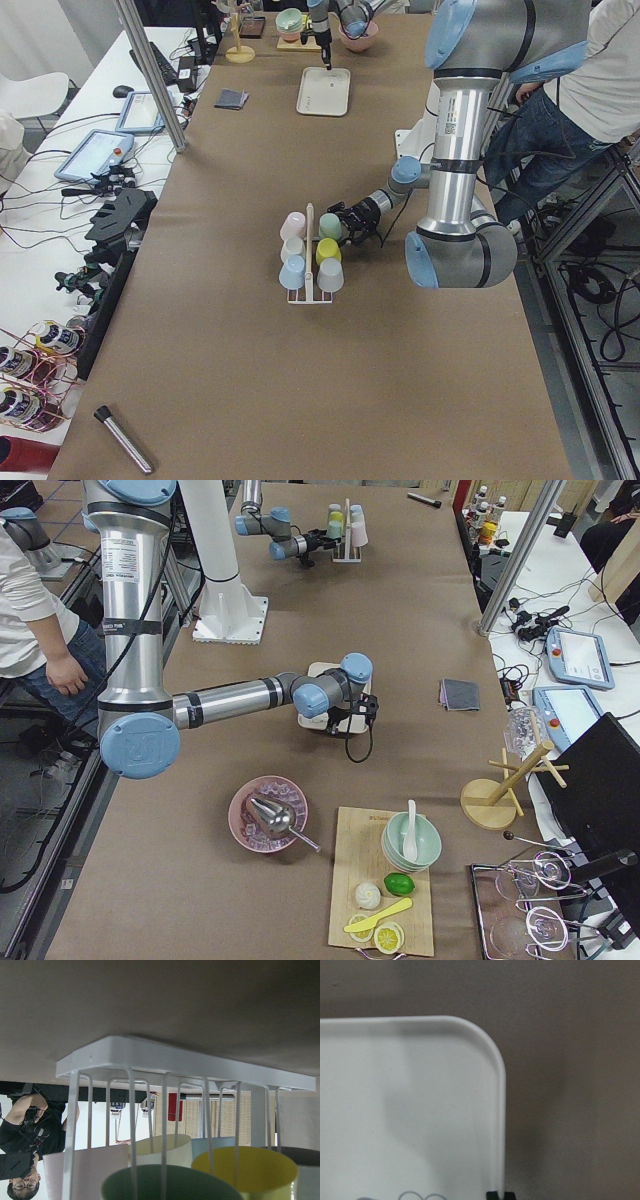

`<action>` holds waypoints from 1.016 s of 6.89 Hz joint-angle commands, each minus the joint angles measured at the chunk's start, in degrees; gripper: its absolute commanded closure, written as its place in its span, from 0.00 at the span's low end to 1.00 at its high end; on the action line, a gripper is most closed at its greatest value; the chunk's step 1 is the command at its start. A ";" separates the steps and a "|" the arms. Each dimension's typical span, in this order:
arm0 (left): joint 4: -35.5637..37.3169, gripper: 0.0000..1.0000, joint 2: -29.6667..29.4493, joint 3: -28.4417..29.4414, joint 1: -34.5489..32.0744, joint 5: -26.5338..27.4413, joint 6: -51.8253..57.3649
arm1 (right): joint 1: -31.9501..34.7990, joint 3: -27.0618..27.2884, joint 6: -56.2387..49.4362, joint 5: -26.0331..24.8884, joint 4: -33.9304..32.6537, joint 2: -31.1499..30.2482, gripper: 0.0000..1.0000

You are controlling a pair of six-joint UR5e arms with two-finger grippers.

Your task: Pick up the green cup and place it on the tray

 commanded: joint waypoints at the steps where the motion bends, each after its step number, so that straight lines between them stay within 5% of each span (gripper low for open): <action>1: -0.66 0.03 -0.08 0.52 -0.92 0.09 0.34 | 1.35 1.05 -0.11 3.06 3.87 -1.89 1.00; 7: -2.86 0.12 -0.79 1.13 -1.63 0.09 2.98 | 3.90 2.19 -0.20 9.92 5.74 0.02 1.00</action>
